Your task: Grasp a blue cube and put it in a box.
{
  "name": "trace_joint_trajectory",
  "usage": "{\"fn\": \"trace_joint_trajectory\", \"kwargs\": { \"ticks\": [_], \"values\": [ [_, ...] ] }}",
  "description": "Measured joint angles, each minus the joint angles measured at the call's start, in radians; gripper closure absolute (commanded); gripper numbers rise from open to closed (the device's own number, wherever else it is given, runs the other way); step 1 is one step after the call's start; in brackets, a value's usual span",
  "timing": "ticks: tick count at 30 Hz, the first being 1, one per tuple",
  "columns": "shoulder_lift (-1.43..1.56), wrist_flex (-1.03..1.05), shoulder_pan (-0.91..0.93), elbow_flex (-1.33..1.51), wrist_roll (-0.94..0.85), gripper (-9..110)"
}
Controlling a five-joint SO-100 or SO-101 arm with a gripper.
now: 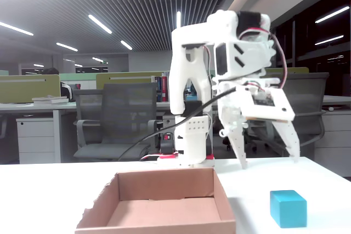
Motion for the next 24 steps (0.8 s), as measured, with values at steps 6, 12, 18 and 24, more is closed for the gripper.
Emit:
{"fn": "trace_joint_trajectory", "kwargs": {
  "ticks": [6,12,18,24],
  "values": [
    [-0.092,-0.038,-0.014,-0.038,0.025,67],
    [-0.166,-0.064,-0.031,-0.066,0.034,67],
    [-0.241,-0.081,-0.046,-0.109,0.046,68],
    [-0.301,-0.109,-0.052,-0.118,0.051,70]
  ]
}}
